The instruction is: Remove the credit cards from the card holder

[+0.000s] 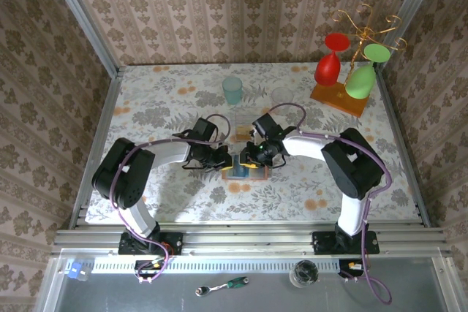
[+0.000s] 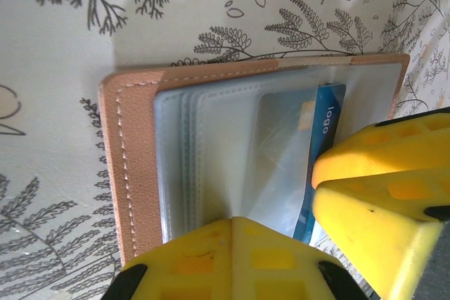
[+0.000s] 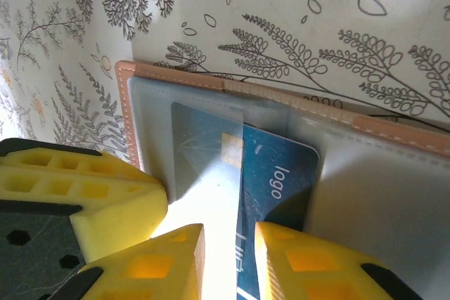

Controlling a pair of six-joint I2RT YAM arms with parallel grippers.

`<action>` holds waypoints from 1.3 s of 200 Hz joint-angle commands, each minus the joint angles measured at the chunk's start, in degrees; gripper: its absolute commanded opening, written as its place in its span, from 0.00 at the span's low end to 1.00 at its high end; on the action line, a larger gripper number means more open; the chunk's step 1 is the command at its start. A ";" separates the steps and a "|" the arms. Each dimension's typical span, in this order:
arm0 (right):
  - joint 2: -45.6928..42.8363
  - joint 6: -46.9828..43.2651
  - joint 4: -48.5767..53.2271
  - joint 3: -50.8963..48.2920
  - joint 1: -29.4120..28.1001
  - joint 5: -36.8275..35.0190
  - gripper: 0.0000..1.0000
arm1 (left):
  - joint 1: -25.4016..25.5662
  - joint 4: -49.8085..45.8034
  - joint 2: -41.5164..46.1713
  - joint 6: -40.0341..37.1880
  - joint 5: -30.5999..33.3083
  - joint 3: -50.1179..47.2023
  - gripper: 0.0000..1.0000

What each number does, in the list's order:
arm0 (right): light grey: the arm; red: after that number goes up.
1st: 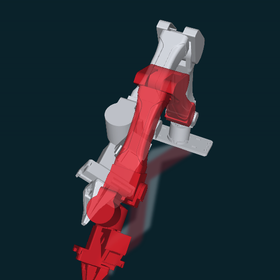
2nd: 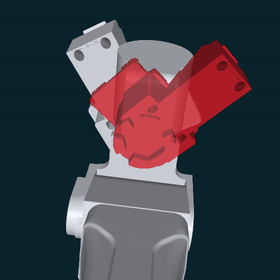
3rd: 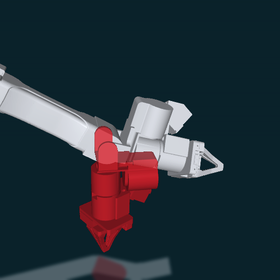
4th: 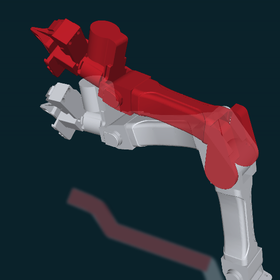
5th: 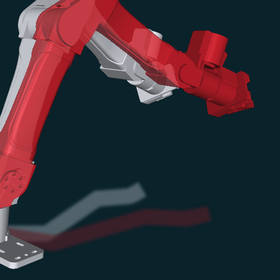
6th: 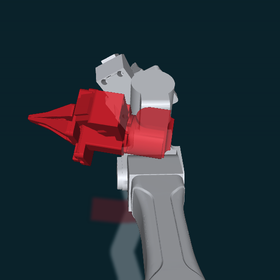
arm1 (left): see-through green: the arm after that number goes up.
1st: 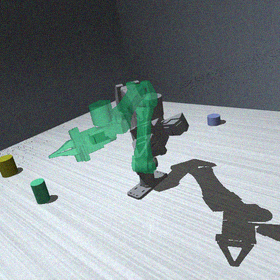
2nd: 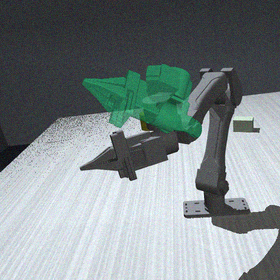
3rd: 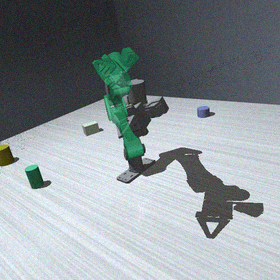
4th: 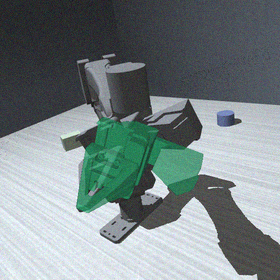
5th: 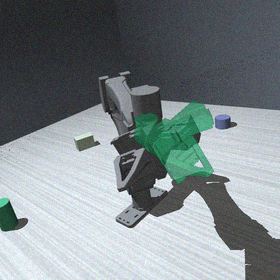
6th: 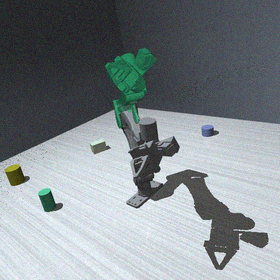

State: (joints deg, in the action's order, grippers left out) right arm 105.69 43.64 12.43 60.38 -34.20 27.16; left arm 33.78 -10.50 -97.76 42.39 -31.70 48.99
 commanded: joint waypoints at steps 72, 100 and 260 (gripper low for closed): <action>-4.58 0.12 1.47 -2.21 0.27 -2.28 0.26 | 0.23 1.12 1.83 1.35 -2.65 1.53 0.00; -4.35 0.80 0.58 -3.05 0.70 -1.87 0.27 | 0.41 0.67 0.79 1.11 -2.51 1.78 0.00; -1.55 2.07 -1.74 -4.21 1.65 0.01 0.29 | -0.14 -1.70 -2.10 0.75 -1.23 0.93 0.00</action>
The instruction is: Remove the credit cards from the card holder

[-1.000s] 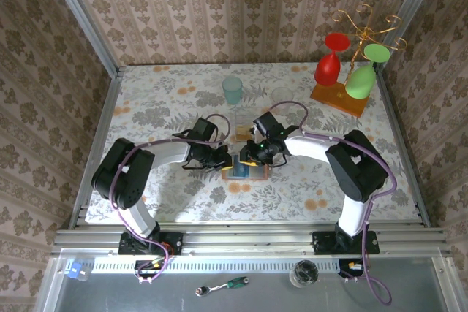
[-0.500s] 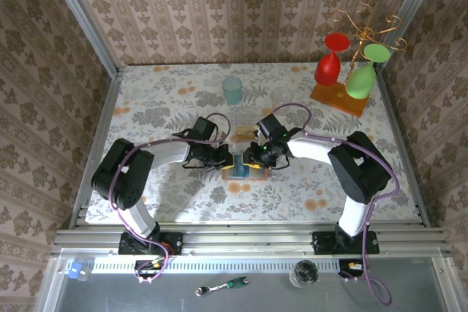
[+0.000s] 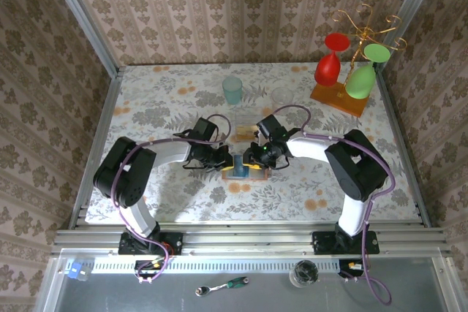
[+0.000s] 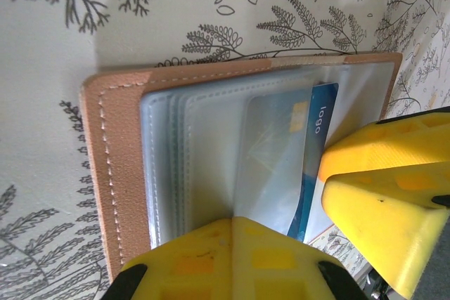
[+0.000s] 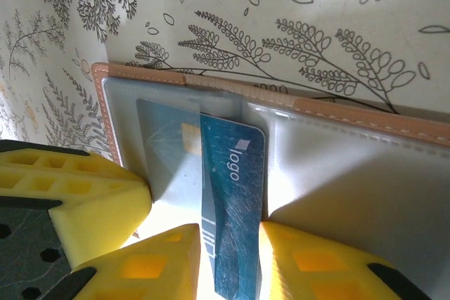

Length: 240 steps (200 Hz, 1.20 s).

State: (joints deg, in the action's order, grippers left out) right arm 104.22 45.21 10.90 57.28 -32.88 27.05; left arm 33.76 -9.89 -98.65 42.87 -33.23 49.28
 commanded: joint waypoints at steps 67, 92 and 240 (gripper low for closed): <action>-1.16 0.94 -1.35 -2.22 0.89 0.86 0.29 | -0.18 -2.25 -1.19 0.17 0.29 0.81 0.00; 0.36 2.12 -4.07 -2.69 0.94 3.09 0.29 | -0.24 -2.30 -1.22 0.13 0.19 0.82 0.00; -1.97 4.39 -8.95 -5.92 1.93 4.29 0.14 | -0.30 -2.32 -1.28 0.17 0.17 0.73 0.00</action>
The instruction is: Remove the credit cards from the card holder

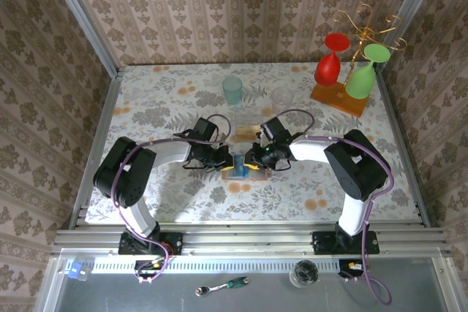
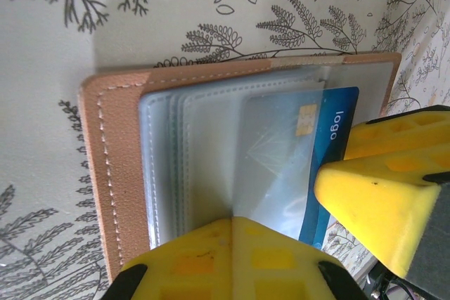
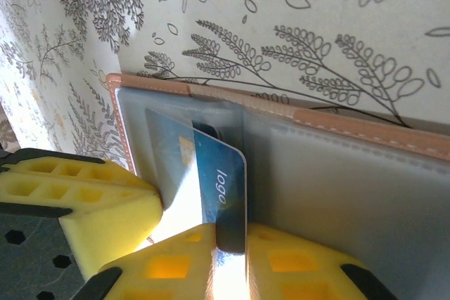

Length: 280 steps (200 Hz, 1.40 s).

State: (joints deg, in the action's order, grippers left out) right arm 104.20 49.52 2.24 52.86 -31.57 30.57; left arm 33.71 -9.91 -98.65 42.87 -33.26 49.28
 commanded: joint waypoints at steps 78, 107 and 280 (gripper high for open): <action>-7.76 -2.86 4.64 -4.26 2.72 -1.28 0.10 | -0.16 -2.02 -1.02 0.45 0.12 0.99 0.00; -9.89 -4.87 6.81 -4.09 3.12 -1.74 0.08 | -0.16 -1.75 -0.68 0.59 -0.12 1.06 0.00; -8.63 -64.27 47.49 21.14 1.87 -20.72 0.00 | -2.10 -2.97 3.00 0.20 0.27 2.98 0.03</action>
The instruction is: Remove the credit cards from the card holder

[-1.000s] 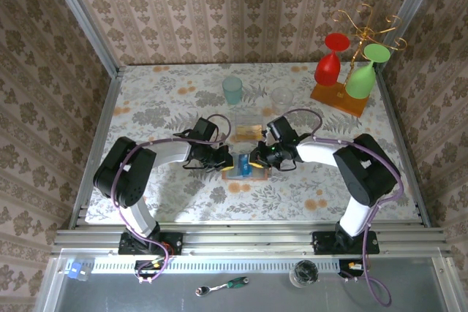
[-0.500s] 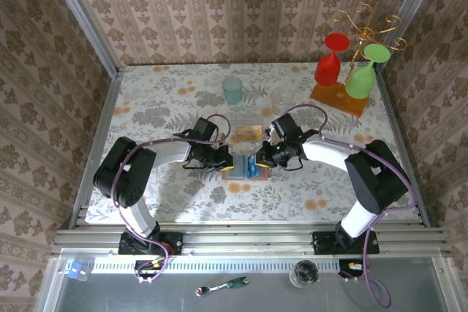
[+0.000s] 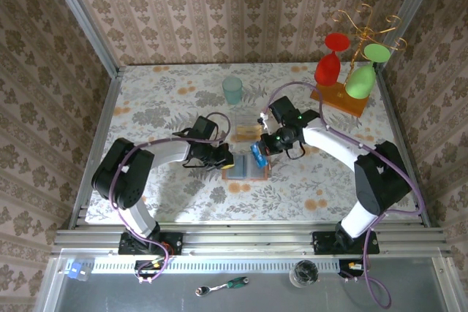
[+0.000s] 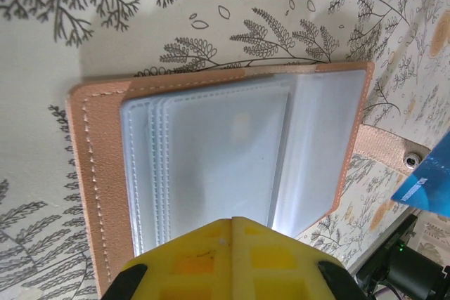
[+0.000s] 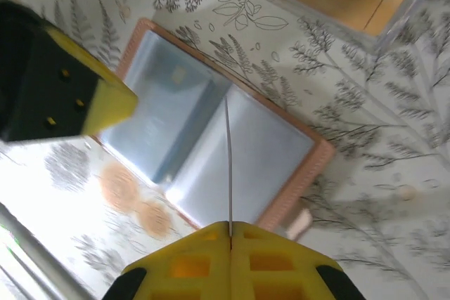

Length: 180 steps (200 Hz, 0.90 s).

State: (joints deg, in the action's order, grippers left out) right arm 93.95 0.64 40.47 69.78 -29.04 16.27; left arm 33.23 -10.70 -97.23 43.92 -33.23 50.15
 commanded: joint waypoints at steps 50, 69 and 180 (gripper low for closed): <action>7.40 -33.22 15.82 12.71 -1.28 -10.68 0.00 | -3.30 -5.27 3.32 -2.81 1.14 1.86 0.03; 10.41 -36.84 18.59 17.69 -1.29 -11.26 0.00 | -3.85 -5.38 4.20 -2.90 1.26 0.84 0.03; 28.39 -47.36 29.48 48.75 -0.85 -10.37 0.00 | -6.12 -3.76 6.51 -1.52 0.71 -3.51 0.03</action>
State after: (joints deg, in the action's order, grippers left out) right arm 118.30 -43.44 65.17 113.10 -29.93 6.37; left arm 27.33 -13.93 -92.18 42.41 -32.56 47.57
